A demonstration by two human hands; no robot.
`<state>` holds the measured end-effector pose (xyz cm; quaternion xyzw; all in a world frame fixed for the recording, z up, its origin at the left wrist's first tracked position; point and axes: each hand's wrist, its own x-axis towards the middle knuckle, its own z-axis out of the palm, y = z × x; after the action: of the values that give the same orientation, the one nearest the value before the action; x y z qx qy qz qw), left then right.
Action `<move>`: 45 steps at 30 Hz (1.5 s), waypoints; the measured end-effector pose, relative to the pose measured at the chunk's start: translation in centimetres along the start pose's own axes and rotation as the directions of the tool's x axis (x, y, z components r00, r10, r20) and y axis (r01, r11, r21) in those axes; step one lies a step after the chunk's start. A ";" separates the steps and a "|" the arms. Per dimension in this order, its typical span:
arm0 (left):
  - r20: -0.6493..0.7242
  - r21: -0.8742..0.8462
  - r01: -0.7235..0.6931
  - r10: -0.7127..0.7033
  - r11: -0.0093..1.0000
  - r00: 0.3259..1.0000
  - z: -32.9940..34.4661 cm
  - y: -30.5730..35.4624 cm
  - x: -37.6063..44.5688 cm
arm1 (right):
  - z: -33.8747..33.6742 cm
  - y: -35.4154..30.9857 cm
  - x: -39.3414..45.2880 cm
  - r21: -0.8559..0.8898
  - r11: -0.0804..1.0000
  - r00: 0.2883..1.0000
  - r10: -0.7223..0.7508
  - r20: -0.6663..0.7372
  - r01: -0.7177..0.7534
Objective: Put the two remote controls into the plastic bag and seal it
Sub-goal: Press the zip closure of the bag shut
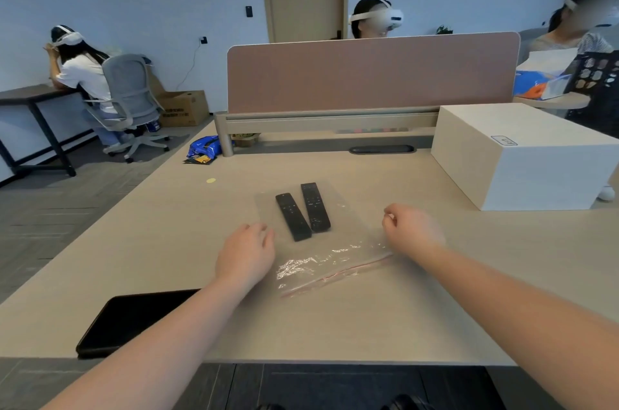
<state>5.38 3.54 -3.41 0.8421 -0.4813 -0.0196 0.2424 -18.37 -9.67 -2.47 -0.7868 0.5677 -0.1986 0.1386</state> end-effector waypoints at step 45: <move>-0.098 -0.238 -0.177 0.158 0.955 0.983 16.9 24.1 17.4 | -1.5 10.7 18.1 -0.411 0.900 0.963 0.034 -0.268 -0.146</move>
<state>-9.10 -27.37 -4.60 0.7620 -0.5348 -0.0254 0.3643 -23.02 -30.20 -3.12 -0.7387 0.6464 -0.1619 -0.1015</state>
